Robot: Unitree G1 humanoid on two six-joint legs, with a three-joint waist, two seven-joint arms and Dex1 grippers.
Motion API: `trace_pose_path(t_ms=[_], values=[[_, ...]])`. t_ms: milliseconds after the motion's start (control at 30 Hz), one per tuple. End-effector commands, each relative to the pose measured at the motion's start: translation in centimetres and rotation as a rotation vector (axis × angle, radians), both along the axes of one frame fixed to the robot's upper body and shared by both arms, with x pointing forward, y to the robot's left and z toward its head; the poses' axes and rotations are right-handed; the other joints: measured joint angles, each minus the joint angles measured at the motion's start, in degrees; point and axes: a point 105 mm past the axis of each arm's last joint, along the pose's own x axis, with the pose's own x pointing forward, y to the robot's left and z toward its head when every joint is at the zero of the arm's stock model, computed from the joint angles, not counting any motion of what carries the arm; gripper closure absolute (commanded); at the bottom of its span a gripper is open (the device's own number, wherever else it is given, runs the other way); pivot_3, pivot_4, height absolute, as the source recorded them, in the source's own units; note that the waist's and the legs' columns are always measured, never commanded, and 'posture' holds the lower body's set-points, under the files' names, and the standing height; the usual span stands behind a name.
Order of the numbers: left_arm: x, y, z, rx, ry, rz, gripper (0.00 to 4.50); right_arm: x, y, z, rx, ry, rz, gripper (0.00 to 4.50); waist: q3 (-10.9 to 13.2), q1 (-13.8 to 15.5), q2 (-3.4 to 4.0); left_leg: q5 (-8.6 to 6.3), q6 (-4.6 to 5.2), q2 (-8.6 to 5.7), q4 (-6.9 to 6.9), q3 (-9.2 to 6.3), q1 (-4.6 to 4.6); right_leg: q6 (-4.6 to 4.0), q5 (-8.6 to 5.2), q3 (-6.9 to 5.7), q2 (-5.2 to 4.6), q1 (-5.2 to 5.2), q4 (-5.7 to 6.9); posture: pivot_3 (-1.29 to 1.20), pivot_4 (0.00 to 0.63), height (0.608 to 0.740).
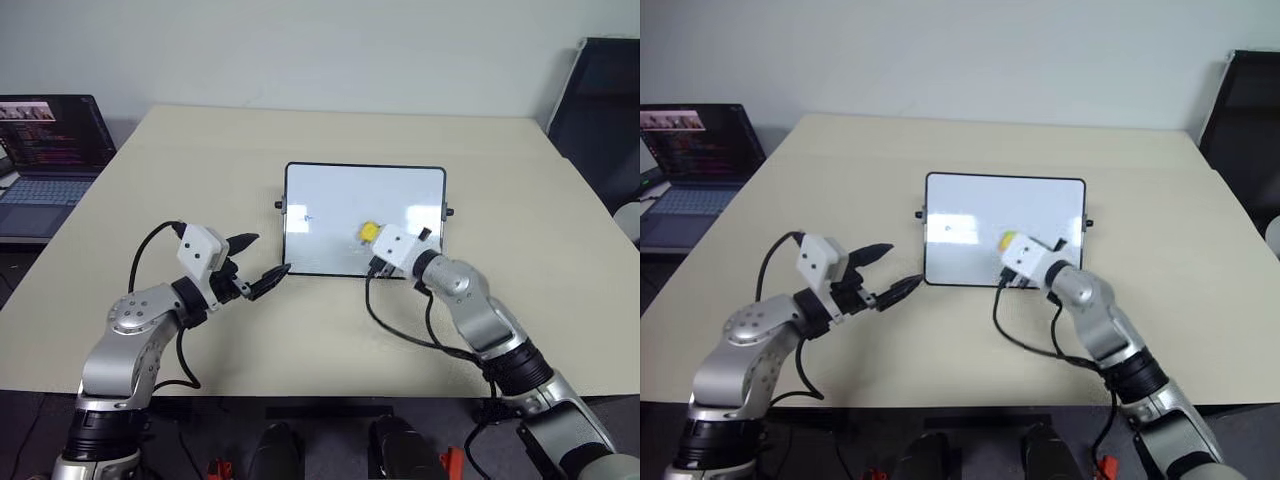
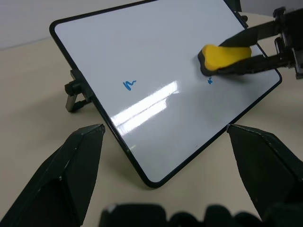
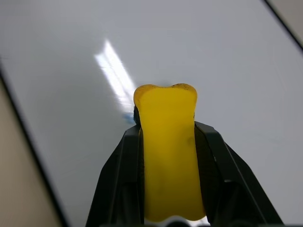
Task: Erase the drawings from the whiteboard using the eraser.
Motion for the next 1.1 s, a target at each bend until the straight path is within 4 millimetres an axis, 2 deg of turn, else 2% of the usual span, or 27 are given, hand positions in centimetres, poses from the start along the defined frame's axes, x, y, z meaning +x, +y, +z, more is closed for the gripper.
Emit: trace_pose_path(t_ms=[33,200,400,467,633,800,867,1000,1100], values=[[0.0,-0.8,1.4,0.004,-0.050,-0.030,0.00,-0.5,-0.9,-1.9,-0.054,0.082,-0.003,3.40,0.0,0.0,-0.02,0.00,0.00,0.00,0.01,0.00,0.00,0.00,0.00,0.01,0.00,0.01,0.00,0.00,0.150,0.740],[0.0,-0.7,1.4,0.002,-0.049,-0.029,0.00,-2.3,0.9,-3.1,-0.152,0.117,0.142,3.40,0.0,-0.1,-0.03,0.00,0.00,0.01,-0.01,0.00,0.03,0.00,0.00,0.00,0.00,0.03,0.01,0.00,0.150,0.740],[0.0,-0.6,1.4,0.002,-0.046,-0.032,0.00,0.0,0.0,0.6,-0.072,-0.071,-0.008,3.40,0.0,-0.4,-0.02,0.00,0.00,0.03,-0.03,0.00,0.04,0.00,0.00,0.00,0.02,-0.02,0.05,0.00,0.150,0.740],[0.0,-0.6,1.3,0.002,-0.045,-0.032,0.00,0.1,0.1,0.9,-0.057,-0.081,-0.013,3.40,0.0,-0.3,-0.02,0.00,0.00,0.01,-0.02,0.00,0.03,0.00,0.01,0.01,0.02,-0.03,0.05,0.00,0.150,0.740],[-0.1,-0.5,1.1,0.001,-0.041,-0.032,0.00,-1.5,0.8,-1.9,-0.138,0.054,0.080,3.40,0.0,-0.2,-0.02,0.00,0.00,0.01,-0.04,0.01,0.03,0.00,0.00,0.01,0.01,-0.01,0.01,0.00,0.150,0.740],[-0.1,-0.5,1.0,0.000,-0.039,-0.033,0.00,-2.7,1.1,-3.3,-0.206,0.120,0.156,3.40,0.0,-0.2,-0.02,0.00,0.00,0.02,-0.16,0.00,0.03,0.01,0.00,-0.01,0.02,-0.05,0.00,0.00,0.150,0.740],[-0.2,-0.5,0.9,0.000,-0.039,-0.035,0.00,-2.4,1.0,-2.8,-0.197,0.085,0.136,3.40,0.0,-0.2,-0.02,0.00,0.00,0.02,-0.16,0.00,0.03,0.01,0.00,0.00,0.02,-0.05,0.01,0.00,0.150,0.740],[-0.3,-0.5,0.8,-0.001,-0.035,-0.035,0.00,-0.3,0.5,1.2,-0.027,-0.077,-0.006,3.40,0.0,-0.2,-0.03,0.00,0.00,0.01,-0.15,0.01,0.03,0.00,0.00,0.02,0.01,-0.09,0.02,0.00,0.150,0.740],[-0.2,-0.5,0.8,-0.002,-0.035,-0.032,0.00,-1.0,1.6,0.4,0.028,-0.030,0.025,3.40,0.0,-0.2,-0.03,0.00,0.00,0.01,-0.14,0.01,0.02,0.00,0.01,0.02,0.01,-0.09,0.02,0.00,0.150,0.740]])
